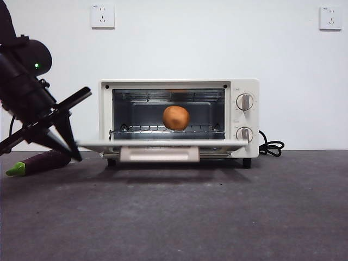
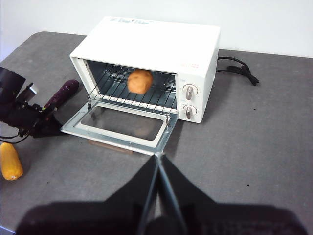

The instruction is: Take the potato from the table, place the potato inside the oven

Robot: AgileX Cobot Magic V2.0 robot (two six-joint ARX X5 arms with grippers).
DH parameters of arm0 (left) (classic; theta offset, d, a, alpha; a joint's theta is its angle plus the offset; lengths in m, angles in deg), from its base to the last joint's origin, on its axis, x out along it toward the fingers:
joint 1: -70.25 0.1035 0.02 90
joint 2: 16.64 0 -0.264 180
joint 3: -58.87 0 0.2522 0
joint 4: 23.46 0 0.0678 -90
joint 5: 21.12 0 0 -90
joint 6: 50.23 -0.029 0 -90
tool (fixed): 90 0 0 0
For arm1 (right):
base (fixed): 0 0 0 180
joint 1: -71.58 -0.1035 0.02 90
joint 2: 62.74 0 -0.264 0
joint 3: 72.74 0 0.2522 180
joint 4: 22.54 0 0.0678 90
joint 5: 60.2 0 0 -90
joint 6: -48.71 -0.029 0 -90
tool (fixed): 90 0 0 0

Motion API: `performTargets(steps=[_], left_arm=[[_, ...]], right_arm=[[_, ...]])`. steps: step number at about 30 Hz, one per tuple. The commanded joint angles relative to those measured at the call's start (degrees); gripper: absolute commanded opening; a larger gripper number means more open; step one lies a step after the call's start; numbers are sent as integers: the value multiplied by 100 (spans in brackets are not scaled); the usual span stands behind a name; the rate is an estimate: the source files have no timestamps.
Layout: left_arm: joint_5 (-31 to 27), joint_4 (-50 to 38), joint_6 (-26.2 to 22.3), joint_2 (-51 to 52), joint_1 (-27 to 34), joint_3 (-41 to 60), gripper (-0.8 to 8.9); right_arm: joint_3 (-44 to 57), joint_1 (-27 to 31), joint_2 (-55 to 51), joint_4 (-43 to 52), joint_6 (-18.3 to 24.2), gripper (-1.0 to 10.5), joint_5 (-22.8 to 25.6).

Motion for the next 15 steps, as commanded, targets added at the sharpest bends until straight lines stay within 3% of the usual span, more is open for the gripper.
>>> performTargets(steps=[1, 15], left_arm=[[354, -142, 4, -20, -79, -225, -6], [356, -70, -4, -20, -79, -949, -6]], right_arm=[[20, -4, -9, -125, -63, -7, 76], [20, -4, -9, -125, -68, -7, 90]])
